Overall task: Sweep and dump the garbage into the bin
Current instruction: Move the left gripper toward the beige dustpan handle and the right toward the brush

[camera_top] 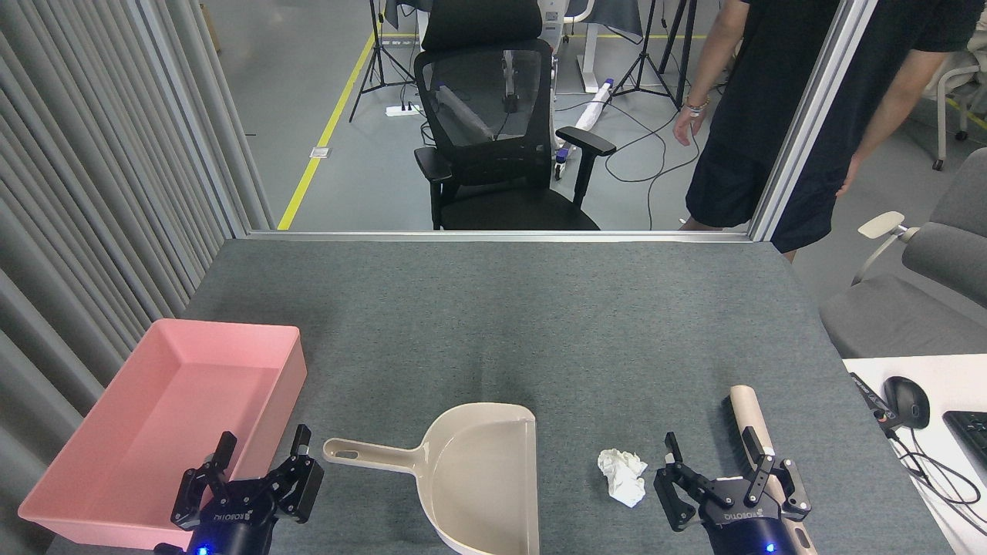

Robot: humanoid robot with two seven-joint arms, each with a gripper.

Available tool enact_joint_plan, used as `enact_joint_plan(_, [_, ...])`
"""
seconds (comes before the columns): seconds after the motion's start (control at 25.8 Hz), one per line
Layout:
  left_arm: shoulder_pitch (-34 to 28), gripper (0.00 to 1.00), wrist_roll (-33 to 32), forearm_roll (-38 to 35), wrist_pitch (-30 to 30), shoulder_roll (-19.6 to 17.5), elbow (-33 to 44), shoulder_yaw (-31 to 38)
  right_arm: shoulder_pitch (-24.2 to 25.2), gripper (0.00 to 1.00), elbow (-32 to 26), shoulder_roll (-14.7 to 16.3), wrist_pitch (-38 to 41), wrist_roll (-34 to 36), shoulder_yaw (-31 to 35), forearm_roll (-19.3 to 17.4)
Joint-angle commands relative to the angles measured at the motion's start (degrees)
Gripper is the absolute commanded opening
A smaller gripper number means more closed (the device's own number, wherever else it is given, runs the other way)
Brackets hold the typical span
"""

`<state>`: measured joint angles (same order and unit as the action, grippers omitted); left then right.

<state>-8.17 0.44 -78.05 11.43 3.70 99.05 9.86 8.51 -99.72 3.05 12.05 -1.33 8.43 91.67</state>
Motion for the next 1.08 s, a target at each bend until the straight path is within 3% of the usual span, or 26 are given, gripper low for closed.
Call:
enact_joint_plan(0.0, [0.0,1.00,-0.4,0.0,0.1,0.1,0.0,0.0,-0.2,1.00,0.1,-0.3,0.0,0.0,0.0,0.0])
enact_joint_plan(0.35, [-0.2,0.99,0.2,-0.3,1.4,-0.3,0.1,-0.5,0.1,1.00,-0.3,0.9,0.0,-0.1,0.3,0.1])
enact_joint_plan(0.46, [0.1,1.00,0.9,-0.1,1.5,-0.4,-0.1,-0.6,2.0,1.00,-1.4,3.3,0.7,0.0,2.7,0.0])
enact_joint_plan(0.66, [0.5,1.00,1.0,1.3,1.7,0.3,0.0,-0.9,5.1,1.00,-1.9,3.4,6.2,0.4,11.3,-2.6])
enact_joint_plan(0.7, [0.9,0.99,1.0,5.0,1.7,0.3,0.0,-1.0,5.6,1.00,-1.8,3.4,7.7,0.4,13.1,-3.9])
enact_joint_plan(0.85, [1.4,0.99,-2.6,37.1,0.7,0.5,0.0,-1.4,7.3,1.00,-1.1,3.5,10.9,0.6,17.5,-7.5])
enact_joint_plan(0.89, [1.1,0.99,-4.5,41.8,0.8,0.3,0.0,-1.5,7.4,1.00,-1.1,3.4,11.1,1.0,17.6,-7.5])
enact_joint_plan(1.05, [0.6,0.99,-9.7,45.8,1.3,0.2,0.0,-1.6,8.5,1.00,-1.1,3.4,11.2,1.3,17.6,-7.5])
